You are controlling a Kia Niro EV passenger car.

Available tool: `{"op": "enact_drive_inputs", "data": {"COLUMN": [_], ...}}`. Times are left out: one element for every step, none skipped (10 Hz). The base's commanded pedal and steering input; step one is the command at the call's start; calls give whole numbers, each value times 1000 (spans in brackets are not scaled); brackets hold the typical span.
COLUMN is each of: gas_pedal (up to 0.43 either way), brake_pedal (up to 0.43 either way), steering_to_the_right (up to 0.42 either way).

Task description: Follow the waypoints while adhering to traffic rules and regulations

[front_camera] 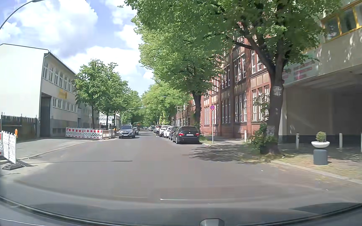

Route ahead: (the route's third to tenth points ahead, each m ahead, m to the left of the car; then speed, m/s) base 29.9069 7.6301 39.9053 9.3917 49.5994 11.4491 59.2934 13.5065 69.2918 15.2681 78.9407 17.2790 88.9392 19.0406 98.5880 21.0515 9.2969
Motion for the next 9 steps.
{"op": "enact_drive_inputs", "data": {"gas_pedal": [0,0,0,0,0,8,28,79,110], "brake_pedal": [18,18,18,18,18,18,18,18,18], "steering_to_the_right": [-109,-99,-92,-90,-86,-78,-66,-52,-37]}}
